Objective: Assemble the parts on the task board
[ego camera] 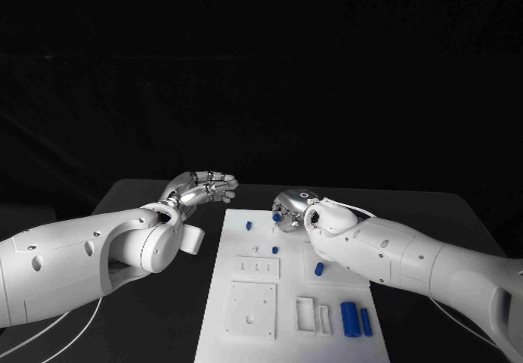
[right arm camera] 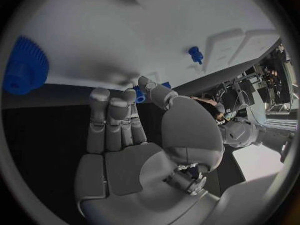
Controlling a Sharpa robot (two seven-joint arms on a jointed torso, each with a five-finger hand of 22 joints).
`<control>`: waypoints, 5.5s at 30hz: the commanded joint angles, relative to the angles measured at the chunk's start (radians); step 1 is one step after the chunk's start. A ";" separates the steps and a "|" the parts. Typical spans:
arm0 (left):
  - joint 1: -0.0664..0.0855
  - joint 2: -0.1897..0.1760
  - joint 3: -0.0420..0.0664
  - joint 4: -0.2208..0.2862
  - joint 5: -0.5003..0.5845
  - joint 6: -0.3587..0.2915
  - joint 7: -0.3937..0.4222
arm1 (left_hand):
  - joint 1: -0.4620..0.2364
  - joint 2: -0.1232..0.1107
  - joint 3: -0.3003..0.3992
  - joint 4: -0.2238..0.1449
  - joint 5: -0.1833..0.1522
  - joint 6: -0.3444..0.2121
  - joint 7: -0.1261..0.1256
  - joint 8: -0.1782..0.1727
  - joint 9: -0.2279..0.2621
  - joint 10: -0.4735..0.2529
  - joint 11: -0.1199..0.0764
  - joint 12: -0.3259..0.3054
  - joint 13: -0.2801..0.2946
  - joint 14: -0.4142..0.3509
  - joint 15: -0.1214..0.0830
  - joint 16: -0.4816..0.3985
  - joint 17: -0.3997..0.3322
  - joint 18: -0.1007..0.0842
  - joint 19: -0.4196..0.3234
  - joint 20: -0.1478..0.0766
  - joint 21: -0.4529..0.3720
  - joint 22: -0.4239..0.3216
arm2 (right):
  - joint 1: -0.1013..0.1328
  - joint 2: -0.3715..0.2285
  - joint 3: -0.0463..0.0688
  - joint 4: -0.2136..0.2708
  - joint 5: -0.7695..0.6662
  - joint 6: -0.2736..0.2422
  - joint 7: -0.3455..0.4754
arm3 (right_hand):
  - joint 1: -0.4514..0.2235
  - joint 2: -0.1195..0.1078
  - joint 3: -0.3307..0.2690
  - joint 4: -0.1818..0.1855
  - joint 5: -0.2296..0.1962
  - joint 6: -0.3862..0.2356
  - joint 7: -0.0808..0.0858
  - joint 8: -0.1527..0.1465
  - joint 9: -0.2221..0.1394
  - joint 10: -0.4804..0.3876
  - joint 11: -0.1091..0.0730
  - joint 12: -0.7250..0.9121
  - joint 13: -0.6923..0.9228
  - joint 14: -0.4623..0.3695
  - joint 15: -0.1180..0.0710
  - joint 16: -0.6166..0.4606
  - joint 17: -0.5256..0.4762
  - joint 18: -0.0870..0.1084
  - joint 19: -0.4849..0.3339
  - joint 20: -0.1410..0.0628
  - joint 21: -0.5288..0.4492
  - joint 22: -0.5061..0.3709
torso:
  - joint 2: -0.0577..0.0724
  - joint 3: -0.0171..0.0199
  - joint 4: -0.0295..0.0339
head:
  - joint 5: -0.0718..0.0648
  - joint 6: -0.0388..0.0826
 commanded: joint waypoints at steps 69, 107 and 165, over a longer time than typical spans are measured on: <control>0.002 0.001 0.001 -0.001 -0.004 0.015 0.004 | -0.014 0.001 0.003 -0.009 0.001 0.004 0.016 -0.004 -0.002 -0.007 -0.004 -0.006 -0.001 -0.004 0.001 -0.008 0.000 0.017 -0.005 0.004 -0.006 0.002 | 0.000 0.001 0.000 0.017 -0.005 -0.005 -0.019 | 0.002 -0.007 -0.003 -0.004 -0.002 -0.038 0.016 -0.027 -0.012 -0.019 0.010 0.007 -0.016 -0.009 0.013 -0.003 0.010 0.031 -0.002 -0.008 0.005 0.015 | 0.000 0.0003 0.0002 | 0.004 -0.002; 0.002 -0.009 0.001 0.004 -0.004 0.017 0.003 | -0.014 0.001 0.005 -0.012 0.001 0.003 0.015 -0.004 -0.002 -0.008 -0.004 -0.006 -0.001 -0.005 0.001 -0.009 0.001 0.017 -0.005 0.004 -0.007 0.003 | 0.000 -0.080 0.007 0.107 0.054 -0.149 0.008 | -0.058 -0.050 -0.148 -0.020 0.042 -0.096 0.032 -0.048 -0.018 -0.034 0.025 0.018 -0.041 -0.010 0.027 -0.005 0.031 0.031 -0.004 -0.014 0.006 0.013 | -0.001 0.0013 -0.0037 | 0.007 0.005; 0.002 -0.005 0.001 0.002 -0.004 0.023 -0.004 | -0.016 0.002 0.007 -0.016 0.001 0.003 0.014 -0.004 -0.002 -0.010 -0.005 -0.006 -0.001 -0.006 0.001 -0.011 0.001 0.016 -0.006 0.004 -0.008 0.004 | 0.000 -0.018 0.017 -0.010 -0.020 -0.001 -0.170 | -0.059 -0.054 -0.110 0.086 -0.006 0.014 -0.003 0.016 0.026 -0.043 -0.008 0.050 -0.053 -0.009 -0.004 -0.009 0.055 0.031 -0.009 -0.018 0.012 0.016 | 0.001 -0.0005 0.0027 | -0.003 0.014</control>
